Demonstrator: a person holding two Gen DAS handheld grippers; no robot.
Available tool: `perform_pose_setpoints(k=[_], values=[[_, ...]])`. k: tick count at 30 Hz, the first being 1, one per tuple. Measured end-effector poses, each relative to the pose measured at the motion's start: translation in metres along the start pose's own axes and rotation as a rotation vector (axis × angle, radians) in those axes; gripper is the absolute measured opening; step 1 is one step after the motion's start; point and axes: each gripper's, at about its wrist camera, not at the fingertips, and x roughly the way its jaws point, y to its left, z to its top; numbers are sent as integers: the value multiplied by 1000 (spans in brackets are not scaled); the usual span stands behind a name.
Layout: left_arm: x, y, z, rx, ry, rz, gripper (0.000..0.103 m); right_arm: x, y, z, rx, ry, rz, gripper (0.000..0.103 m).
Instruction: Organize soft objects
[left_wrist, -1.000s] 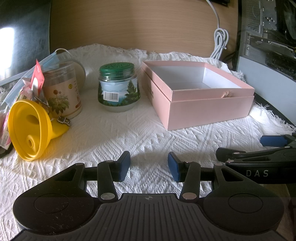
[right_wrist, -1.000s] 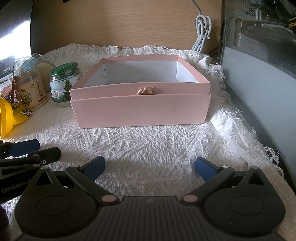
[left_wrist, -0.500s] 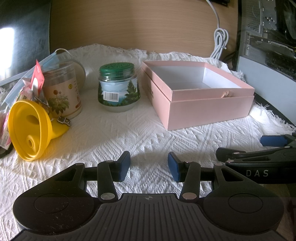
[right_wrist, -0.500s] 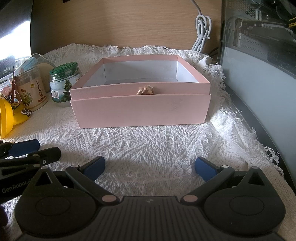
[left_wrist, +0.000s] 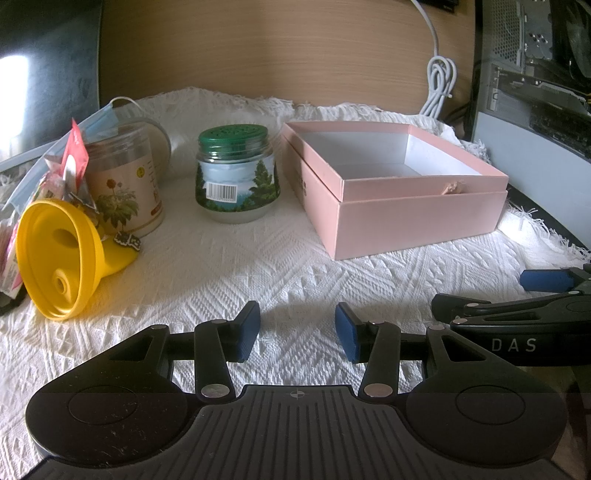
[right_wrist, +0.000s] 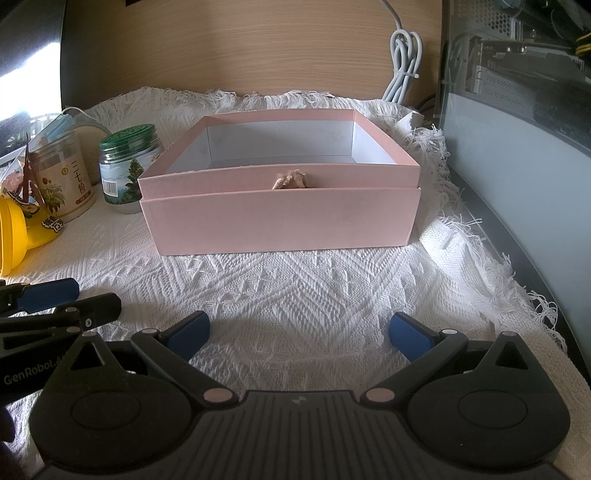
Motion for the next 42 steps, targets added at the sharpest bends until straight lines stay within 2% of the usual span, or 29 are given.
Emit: perform_pose_setpoints(k=[3, 6, 12, 16, 18, 22, 25, 28, 32, 36, 39, 42], values=[[0, 1, 0, -12, -2, -12, 49, 1, -2, 0, -3, 10, 6, 103], [0, 7, 1, -25, -3, -33, 49, 4, -6, 12, -25, 101, 38, 103], [-3, 19, 6, -21, 32, -96, 49, 6, -4, 18, -49, 180, 47, 103], [-12, 37, 17, -14, 51, -183, 48, 4, 0, 20, -80, 188, 61, 103], [-24, 52, 28, -13, 35, -220, 48, -2, 8, 25, -93, 151, 51, 103], [-49, 86, 49, 7, -1, -209, 48, -19, 29, 44, -42, 26, 57, 103], [-63, 117, 63, 15, -20, -175, 48, -22, 54, 61, -48, -5, 98, 103], [-73, 158, 72, -71, -24, -141, 48, -21, 80, 72, -102, -10, 142, 103], [-83, 201, 75, -99, -28, -58, 48, -24, 111, 77, -163, -33, 188, 103], [-90, 247, 69, -205, -9, -32, 48, -25, 130, 79, -197, -58, 201, 102], [-96, 282, 62, -336, -16, 7, 48, -23, 140, 77, -181, -51, 211, 102], [-100, 298, 55, -379, -19, -13, 48, -22, 150, 68, -212, -42, 218, 102]])
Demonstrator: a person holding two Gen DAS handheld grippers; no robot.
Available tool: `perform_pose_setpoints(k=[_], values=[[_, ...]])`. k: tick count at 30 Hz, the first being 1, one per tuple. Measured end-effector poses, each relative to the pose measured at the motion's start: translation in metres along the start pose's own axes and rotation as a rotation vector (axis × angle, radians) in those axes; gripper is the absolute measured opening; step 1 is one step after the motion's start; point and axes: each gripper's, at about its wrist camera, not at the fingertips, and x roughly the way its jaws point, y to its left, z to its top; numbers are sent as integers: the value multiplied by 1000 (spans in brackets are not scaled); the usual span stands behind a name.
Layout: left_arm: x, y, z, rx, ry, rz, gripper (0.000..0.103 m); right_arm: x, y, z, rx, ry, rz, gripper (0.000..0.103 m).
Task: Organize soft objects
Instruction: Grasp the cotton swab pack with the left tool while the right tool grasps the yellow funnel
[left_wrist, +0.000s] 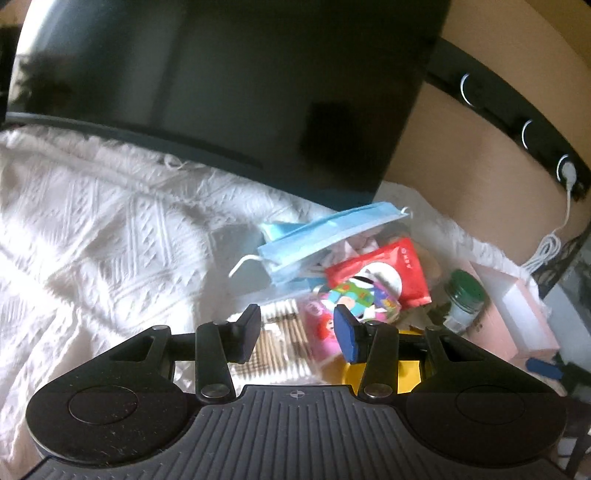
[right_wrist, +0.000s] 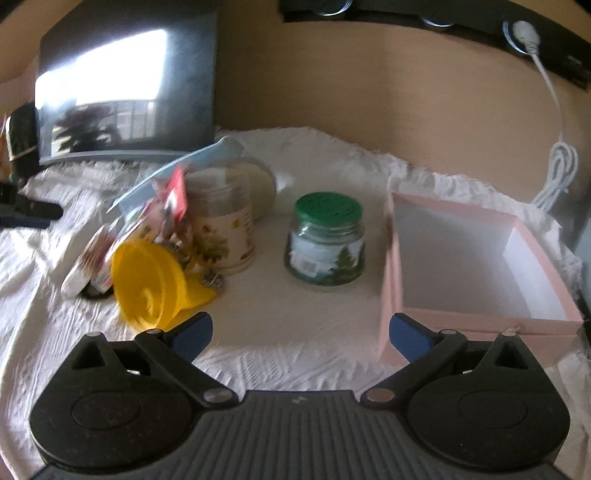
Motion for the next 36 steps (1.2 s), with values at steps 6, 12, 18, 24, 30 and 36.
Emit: perform_pose_setpoints(k=[6, 12, 18, 24, 30, 36], values=[[19, -22, -19, 158, 75, -21, 48, -3, 20, -9, -79, 6, 28, 102], [40, -12, -17, 34, 55, 79, 48, -1, 27, -13, -91, 36, 40, 102], [60, -5, -15, 59, 75, 108, 52, 7, 27, -19, -58, 74, 45, 102], [65, 6, -24, 61, 80, 145, 81, 13, 28, -20, -60, 93, 45, 102], [78, 25, -21, -62, 143, 107, 89, 14, 32, -16, -63, 86, 66, 102], [79, 30, -23, -78, 134, 65, 87, 16, 45, 2, -100, 33, 122, 102]])
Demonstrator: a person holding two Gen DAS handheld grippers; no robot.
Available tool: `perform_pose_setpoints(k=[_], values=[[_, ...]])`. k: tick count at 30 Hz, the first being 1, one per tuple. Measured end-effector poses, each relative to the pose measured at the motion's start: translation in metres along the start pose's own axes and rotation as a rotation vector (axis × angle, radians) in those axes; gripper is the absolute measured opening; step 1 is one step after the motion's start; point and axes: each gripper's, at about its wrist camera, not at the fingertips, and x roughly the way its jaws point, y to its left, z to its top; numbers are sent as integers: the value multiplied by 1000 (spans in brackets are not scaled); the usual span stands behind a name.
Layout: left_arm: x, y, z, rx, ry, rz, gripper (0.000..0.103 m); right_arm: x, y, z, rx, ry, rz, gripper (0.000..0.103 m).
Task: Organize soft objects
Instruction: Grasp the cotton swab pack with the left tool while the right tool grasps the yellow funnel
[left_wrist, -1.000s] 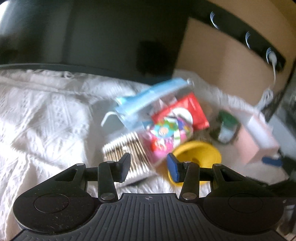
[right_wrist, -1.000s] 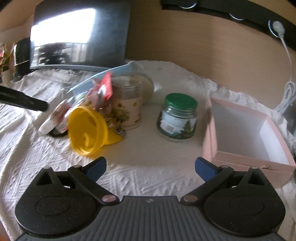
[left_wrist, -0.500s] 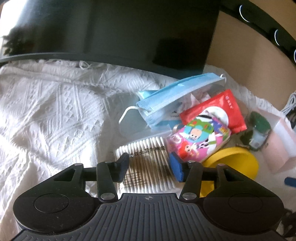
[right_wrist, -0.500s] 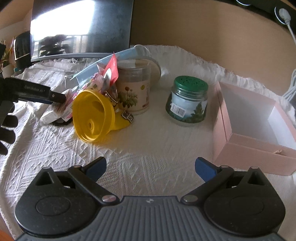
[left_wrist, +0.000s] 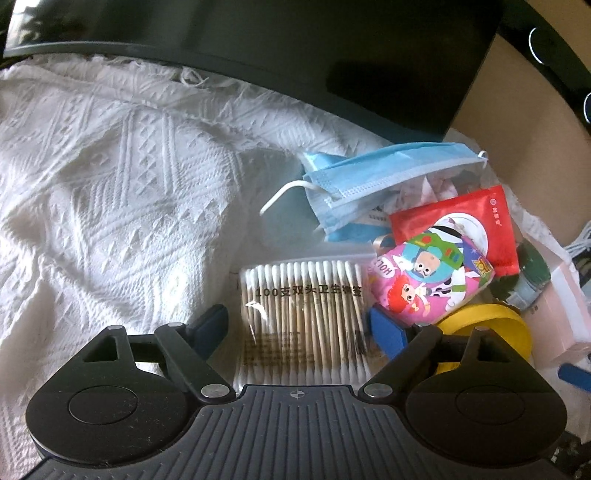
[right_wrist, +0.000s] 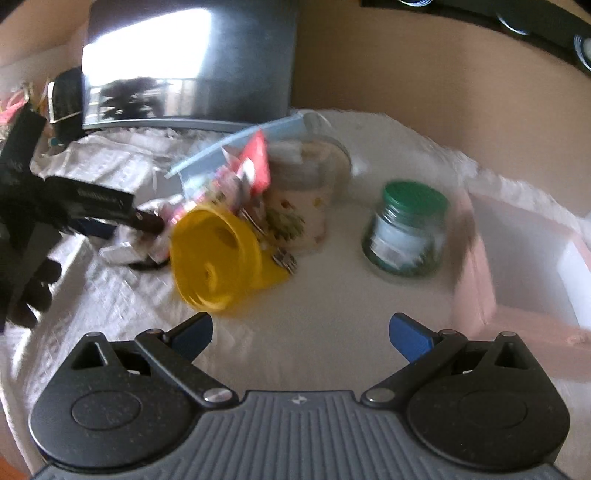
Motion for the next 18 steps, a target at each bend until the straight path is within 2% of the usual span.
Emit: perform_pose_setpoints(k=[2, 4, 7, 8, 10, 11, 12, 14, 18], values=[[-2, 3, 1, -25, 13, -33, 77, 5, 6, 10, -11, -17, 12, 98], [-5, 5, 1, -43, 20, -44, 76, 13, 13, 19, -19, -30, 30, 95], [-12, 2, -4, -18, 15, -45, 74, 31, 24, 32, -34, -41, 35, 88], [-15, 1, -5, -10, 13, -46, 74, 38, 29, 36, -41, -37, 34, 81], [-21, 0, -10, -3, 15, -51, 74, 52, 37, 43, -56, -13, 39, 60], [-24, 0, -11, -1, 15, -57, 73, 58, 41, 45, -69, 7, 46, 38], [-27, -1, -13, 4, 16, -61, 73, 62, 44, 47, -81, 25, 40, 22], [-35, -3, -15, 20, 14, -59, 73, 59, 46, 50, -99, 22, 14, 10], [-63, -20, -20, 79, -8, -86, 73, 25, 31, 52, -76, 2, 50, 10]])
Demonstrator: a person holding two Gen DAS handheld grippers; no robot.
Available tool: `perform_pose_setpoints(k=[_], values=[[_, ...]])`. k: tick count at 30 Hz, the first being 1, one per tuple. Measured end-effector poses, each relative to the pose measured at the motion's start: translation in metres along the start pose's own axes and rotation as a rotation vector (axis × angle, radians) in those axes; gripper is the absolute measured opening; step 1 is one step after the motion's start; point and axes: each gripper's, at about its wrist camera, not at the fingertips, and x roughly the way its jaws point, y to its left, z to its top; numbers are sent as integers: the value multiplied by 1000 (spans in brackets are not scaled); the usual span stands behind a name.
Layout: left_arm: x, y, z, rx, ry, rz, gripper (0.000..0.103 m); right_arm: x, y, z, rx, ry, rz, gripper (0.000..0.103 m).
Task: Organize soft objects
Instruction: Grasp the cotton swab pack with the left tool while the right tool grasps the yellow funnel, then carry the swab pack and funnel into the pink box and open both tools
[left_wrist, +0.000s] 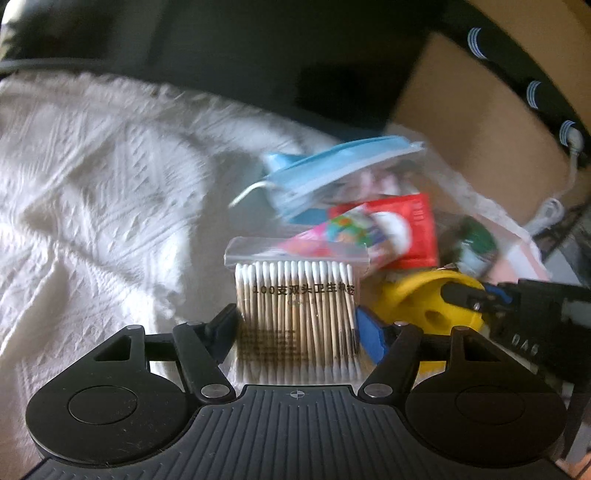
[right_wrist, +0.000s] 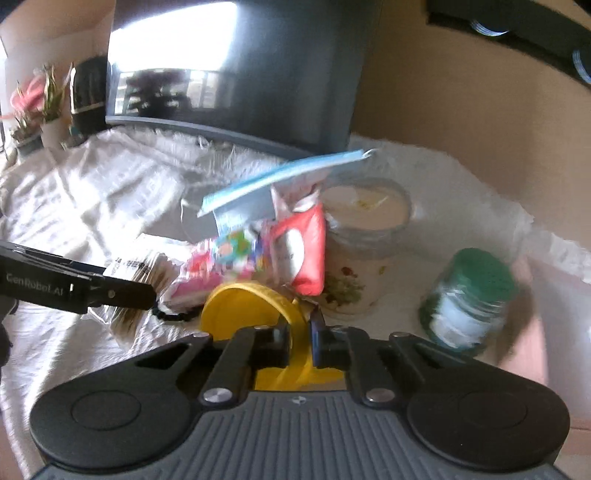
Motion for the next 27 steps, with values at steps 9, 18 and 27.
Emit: perform_pose_setpoints(k=[9, 18, 27], values=[[-17, -107, -13, 177, 67, -248, 73, -128, -73, -45, 56, -23, -105, 8], [26, -229, 10, 277, 117, -497, 73, -218, -160, -65, 127, -67, -375, 8], [96, -322, 130, 260, 20, -544, 75, -155, -226, -11, 209, -187, -470, 57]])
